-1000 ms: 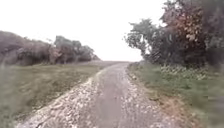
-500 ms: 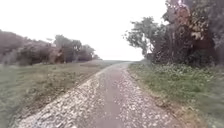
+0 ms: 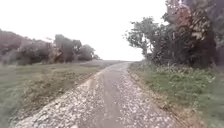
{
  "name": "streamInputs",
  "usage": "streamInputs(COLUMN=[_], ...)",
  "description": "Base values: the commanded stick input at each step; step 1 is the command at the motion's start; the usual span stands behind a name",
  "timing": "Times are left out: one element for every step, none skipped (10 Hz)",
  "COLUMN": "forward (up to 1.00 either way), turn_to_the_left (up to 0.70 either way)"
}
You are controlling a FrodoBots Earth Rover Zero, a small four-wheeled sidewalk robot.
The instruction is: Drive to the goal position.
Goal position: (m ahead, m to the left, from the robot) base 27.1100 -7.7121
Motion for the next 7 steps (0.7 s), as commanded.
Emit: streamInputs(forward=[0.0,0.0,0.0,0.36,0.84,1.0,1.0], turn_to_the_left=[-0.71,-0.54,-0.35,0.0,0.0,0.0,0.0])
